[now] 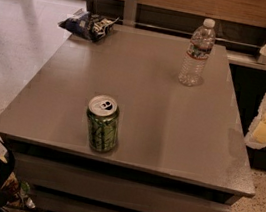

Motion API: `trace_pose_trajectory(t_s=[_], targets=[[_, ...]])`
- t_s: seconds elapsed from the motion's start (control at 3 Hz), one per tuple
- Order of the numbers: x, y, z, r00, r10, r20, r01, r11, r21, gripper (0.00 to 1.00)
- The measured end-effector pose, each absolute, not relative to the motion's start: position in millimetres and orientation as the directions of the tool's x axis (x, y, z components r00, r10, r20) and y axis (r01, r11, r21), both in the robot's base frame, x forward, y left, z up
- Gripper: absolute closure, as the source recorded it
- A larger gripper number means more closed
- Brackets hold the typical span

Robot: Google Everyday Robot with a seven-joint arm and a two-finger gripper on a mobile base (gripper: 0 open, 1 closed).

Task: Move green can near blue chip bag

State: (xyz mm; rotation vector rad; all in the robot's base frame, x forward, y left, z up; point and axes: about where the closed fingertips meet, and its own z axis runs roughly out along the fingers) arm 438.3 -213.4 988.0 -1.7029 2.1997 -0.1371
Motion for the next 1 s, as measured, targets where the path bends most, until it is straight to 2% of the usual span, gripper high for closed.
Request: trace_pose_trajectory(t_s=[0.67, 1.0], targets=[[435, -212, 984, -0.208, -0.942, -0.262, -0.923, 0.278, -0.266, 0.00], [417, -214, 958, -0.160, -0.877, -0.453, -0.944, 0.271, -0.191, 0.00]])
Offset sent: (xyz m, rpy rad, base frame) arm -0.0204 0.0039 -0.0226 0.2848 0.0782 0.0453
